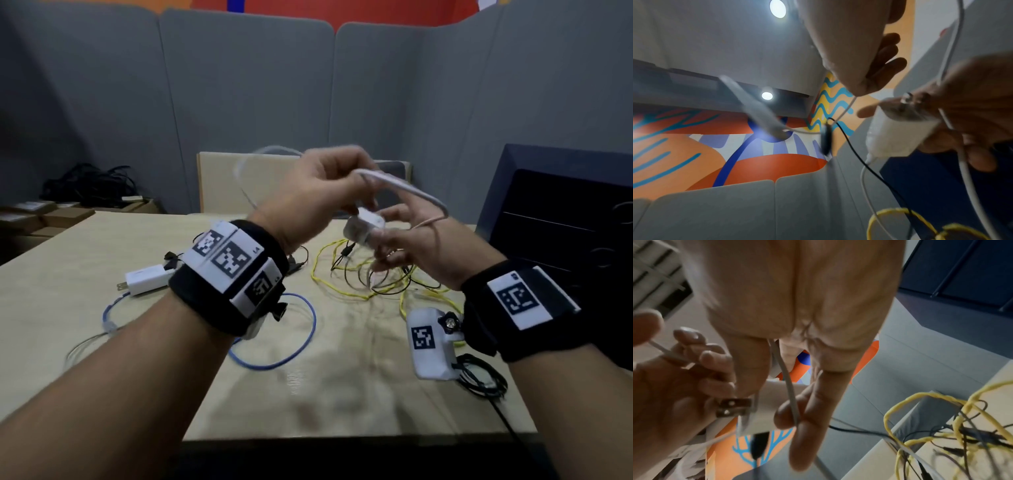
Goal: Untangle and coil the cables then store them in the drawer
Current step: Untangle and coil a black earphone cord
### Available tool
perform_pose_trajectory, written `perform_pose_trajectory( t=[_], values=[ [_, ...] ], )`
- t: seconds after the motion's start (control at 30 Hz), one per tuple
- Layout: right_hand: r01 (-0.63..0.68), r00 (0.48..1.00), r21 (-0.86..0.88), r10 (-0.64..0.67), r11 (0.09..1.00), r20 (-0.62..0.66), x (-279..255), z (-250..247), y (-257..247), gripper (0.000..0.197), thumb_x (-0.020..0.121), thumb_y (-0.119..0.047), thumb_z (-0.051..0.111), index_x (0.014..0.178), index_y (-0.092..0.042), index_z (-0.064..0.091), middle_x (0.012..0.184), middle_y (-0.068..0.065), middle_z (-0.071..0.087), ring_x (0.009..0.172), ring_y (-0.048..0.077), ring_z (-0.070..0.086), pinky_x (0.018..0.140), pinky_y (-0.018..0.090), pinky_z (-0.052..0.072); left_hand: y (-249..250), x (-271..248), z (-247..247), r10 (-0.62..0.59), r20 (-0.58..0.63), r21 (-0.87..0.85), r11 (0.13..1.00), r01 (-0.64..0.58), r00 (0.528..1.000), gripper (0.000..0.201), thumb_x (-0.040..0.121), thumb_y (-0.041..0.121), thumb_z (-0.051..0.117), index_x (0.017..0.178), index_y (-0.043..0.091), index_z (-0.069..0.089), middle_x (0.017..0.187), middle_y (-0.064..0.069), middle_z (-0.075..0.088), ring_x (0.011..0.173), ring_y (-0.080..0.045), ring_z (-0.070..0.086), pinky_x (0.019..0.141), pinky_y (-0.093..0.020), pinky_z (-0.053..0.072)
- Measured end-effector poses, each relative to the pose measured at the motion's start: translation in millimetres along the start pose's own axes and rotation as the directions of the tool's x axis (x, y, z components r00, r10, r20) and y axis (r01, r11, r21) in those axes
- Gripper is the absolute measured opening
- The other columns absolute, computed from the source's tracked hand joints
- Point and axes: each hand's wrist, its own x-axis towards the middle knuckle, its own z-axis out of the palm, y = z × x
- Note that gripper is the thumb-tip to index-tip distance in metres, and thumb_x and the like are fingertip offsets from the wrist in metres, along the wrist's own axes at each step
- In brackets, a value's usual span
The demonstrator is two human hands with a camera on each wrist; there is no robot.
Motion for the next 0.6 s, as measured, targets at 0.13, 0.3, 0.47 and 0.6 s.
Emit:
perform_pose_trajectory(
  t=[0.13,0.3,0.47,0.6],
  values=[
    [-0.018,1.000,-0.094,0.015,0.995,-0.026,-1,5,-4,0.024,0.090,-0.004,0.062,0.113,-0.010,0.061,0.092,0.015,0.054,0.068,0.023,0.056,0.063,0.041,0.060,-8,-5,1,-0.093,-0.028,0.127,0.987,0.096,0.995,0.020,0.086,0.025,0.055,0.075,0.009,0.059,0.068,-0.009,0.055,0.059,-0.017,0.054,0.055,-0.024,0.044],
    [0.183,0.941,0.039,-0.164,0.982,-0.295,-2,-8,-22,0.006,0.095,-0.007,0.057,0.093,-0.011,0.054,0.089,0.015,0.058,0.067,0.023,0.060,0.064,0.046,0.059,-24,-14,-27,-0.289,-0.248,0.192,0.921,0.340,0.925,0.037,0.104,0.036,0.035,0.087,0.011,0.057,0.078,-0.006,0.057,0.072,-0.023,0.063,0.060,-0.030,0.043],
    [0.312,0.931,-0.089,-0.323,0.946,-0.170,5,20,-31,0.024,0.078,-0.016,0.074,0.094,-0.016,0.056,0.085,0.001,0.062,0.071,0.020,0.065,0.069,0.048,0.060,-13,-15,-7,-0.386,-0.052,-0.167,0.913,0.373,0.921,0.050,0.093,0.057,0.039,0.119,0.019,0.057,0.100,-0.006,0.068,0.092,-0.026,0.067,0.073,-0.042,0.057],
    [0.339,0.941,-0.152,-0.335,0.929,0.049,9,39,-26,0.039,0.079,-0.012,0.076,0.114,-0.012,0.060,0.109,0.008,0.070,0.097,0.023,0.070,0.087,0.041,0.057,-6,-12,-13,-0.342,-0.128,-0.396,0.878,0.268,0.931,0.048,0.084,0.012,0.064,0.128,0.009,0.045,0.100,-0.008,0.066,0.082,-0.022,0.069,0.065,-0.042,0.059]
  ],
)
